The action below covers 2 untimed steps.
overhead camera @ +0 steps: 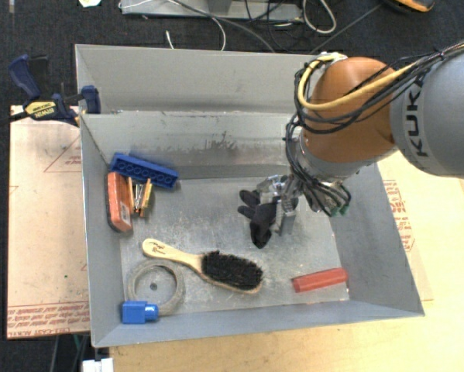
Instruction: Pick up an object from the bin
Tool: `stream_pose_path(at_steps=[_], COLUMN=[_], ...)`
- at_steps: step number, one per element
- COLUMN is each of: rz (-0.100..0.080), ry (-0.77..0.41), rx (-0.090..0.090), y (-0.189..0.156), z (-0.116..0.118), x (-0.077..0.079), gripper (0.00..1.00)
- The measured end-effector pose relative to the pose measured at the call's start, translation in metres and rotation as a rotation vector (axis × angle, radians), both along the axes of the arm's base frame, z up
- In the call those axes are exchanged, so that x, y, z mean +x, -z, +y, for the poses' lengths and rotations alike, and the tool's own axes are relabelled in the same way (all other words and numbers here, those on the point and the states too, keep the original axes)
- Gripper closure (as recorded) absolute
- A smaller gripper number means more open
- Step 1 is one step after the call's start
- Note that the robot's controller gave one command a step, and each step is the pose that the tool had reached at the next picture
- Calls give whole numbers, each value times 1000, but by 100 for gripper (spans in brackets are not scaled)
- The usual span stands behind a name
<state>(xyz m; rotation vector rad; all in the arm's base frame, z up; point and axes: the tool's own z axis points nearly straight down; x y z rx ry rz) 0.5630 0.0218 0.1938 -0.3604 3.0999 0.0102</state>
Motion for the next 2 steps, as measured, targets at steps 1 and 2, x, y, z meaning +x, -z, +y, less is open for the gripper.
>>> stream_pose_path(at_steps=[1,2], rz=[-10,-5], ry=[-5,10], rx=[1,2], y=[-51,-25], z=[4,9], x=[7,-6], gripper=[100,100])
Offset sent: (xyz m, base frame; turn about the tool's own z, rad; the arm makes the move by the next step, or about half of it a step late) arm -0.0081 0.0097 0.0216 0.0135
